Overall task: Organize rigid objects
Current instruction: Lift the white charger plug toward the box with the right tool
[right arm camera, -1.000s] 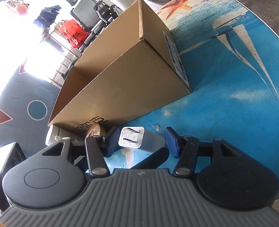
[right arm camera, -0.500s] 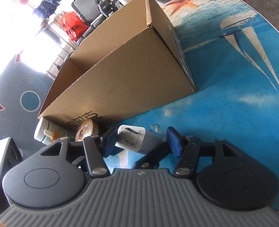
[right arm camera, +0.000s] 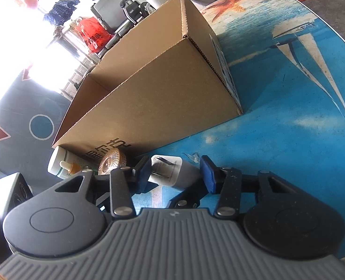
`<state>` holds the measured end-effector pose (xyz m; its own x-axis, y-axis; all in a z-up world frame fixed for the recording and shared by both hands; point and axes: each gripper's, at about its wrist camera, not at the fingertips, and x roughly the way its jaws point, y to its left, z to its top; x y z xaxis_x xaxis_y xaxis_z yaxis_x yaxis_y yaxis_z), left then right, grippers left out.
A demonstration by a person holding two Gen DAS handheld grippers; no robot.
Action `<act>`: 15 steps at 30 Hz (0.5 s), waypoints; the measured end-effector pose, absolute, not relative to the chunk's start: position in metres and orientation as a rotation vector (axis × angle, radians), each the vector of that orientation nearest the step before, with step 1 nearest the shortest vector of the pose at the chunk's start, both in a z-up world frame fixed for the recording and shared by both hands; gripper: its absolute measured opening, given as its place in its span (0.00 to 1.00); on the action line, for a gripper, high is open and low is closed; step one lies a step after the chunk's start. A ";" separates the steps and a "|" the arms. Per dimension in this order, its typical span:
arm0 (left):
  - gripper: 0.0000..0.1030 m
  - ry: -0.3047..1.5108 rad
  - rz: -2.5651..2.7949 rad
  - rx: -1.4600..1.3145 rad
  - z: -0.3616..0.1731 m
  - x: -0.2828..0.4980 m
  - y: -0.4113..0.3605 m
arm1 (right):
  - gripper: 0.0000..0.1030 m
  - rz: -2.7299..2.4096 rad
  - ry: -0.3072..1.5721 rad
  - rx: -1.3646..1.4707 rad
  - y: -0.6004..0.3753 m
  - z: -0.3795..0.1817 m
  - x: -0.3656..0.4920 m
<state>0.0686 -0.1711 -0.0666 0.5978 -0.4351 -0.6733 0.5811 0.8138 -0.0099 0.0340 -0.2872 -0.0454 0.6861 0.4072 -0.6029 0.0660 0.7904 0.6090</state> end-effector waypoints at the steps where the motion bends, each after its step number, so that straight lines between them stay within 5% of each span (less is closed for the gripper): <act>1: 0.45 0.714 -0.595 0.217 -0.063 0.069 -0.169 | 0.44 0.209 0.797 0.642 -0.287 -0.043 0.032; 15: 0.45 0.534 -0.540 0.209 0.037 0.054 -0.144 | 0.44 0.321 0.606 0.543 -0.269 0.056 0.016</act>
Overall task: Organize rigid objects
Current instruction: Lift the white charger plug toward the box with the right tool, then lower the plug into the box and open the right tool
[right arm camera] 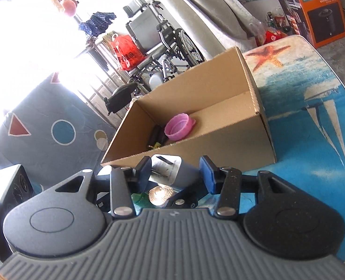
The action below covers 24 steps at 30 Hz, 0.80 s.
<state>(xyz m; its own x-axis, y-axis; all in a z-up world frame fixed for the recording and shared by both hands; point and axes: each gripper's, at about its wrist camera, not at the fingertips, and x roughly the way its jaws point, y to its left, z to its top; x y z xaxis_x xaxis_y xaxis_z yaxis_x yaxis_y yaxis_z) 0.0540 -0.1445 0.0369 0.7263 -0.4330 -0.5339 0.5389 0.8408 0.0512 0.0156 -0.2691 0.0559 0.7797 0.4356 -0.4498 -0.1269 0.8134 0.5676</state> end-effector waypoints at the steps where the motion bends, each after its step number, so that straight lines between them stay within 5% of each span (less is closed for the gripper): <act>1: 0.45 0.526 -0.536 0.204 0.044 0.058 -0.143 | 0.44 0.335 0.592 0.533 -0.268 0.066 0.020; 8: 0.43 0.618 -0.549 0.172 0.070 0.119 -0.138 | 0.45 0.422 0.659 0.530 -0.263 0.096 0.095; 24: 0.43 0.859 -0.411 0.082 0.034 0.252 -0.131 | 0.45 0.394 0.889 0.591 -0.262 0.059 0.250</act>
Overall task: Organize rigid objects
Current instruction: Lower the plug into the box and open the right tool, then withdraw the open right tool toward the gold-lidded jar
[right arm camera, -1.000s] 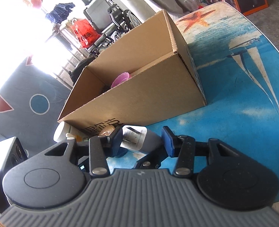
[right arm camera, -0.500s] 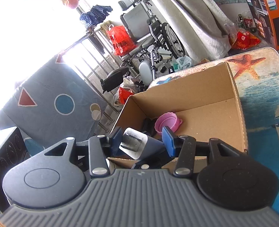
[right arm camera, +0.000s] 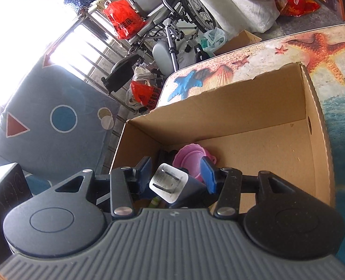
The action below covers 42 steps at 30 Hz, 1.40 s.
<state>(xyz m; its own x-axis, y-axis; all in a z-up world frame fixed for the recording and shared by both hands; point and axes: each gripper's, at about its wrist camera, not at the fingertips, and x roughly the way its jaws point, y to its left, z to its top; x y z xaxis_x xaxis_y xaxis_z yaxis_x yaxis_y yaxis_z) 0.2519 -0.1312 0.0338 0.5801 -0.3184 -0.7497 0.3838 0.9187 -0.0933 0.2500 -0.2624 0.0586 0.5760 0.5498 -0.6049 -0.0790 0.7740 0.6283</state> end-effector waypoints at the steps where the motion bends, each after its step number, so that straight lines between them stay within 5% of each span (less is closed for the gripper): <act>1: 0.43 0.866 -0.401 0.074 0.032 0.258 -0.132 | 0.45 0.385 0.890 0.585 -0.265 0.058 0.257; 24: 0.45 1.004 -0.336 -0.061 -0.011 0.333 -0.152 | 0.45 0.341 0.969 0.505 -0.279 0.020 0.335; 30: 0.68 0.990 -0.343 -0.079 0.003 0.320 -0.150 | 0.46 0.358 0.924 0.536 -0.288 0.029 0.324; 42: 0.92 0.787 -0.481 -0.114 0.079 0.194 -0.115 | 0.55 0.425 0.639 0.584 -0.328 0.117 0.182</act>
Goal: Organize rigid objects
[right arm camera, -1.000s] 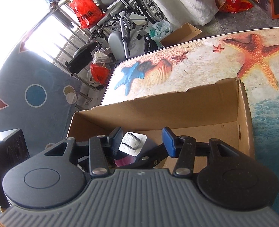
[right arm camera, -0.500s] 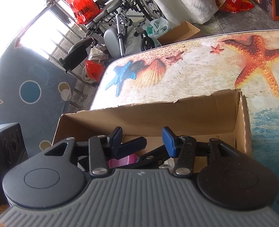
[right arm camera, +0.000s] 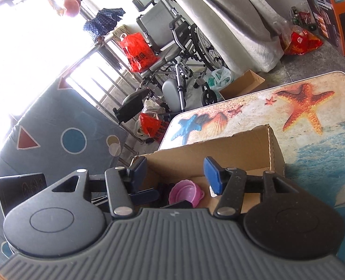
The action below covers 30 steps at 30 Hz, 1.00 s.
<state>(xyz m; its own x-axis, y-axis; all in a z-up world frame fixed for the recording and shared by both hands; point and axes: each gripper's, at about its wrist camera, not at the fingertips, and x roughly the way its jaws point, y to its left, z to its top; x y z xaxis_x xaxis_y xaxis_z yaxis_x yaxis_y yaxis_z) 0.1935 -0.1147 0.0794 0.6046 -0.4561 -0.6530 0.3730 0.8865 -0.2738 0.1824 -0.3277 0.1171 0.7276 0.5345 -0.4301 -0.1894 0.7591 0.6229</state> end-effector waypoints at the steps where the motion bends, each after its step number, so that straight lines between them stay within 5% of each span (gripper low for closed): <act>1: 0.95 0.772 -0.492 -0.111 0.082 0.181 -0.111 | 0.56 0.434 0.614 0.583 -0.330 0.123 0.163; 13: 0.98 0.796 -0.544 0.052 0.018 0.053 -0.081 | 0.61 0.453 0.643 0.626 -0.304 0.075 0.021; 30: 0.94 0.748 -0.420 0.190 -0.055 0.065 -0.087 | 0.41 0.439 0.931 0.584 -0.203 -0.023 0.098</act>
<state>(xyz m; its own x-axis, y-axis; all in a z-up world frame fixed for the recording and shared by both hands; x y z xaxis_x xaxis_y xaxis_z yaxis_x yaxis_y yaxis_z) 0.0649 -0.0867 -0.0550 0.6552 -0.3014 -0.6928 0.4345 0.9005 0.0192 0.0975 -0.2030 -0.0234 0.5292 0.5852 -0.6145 -0.1024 0.7629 0.6384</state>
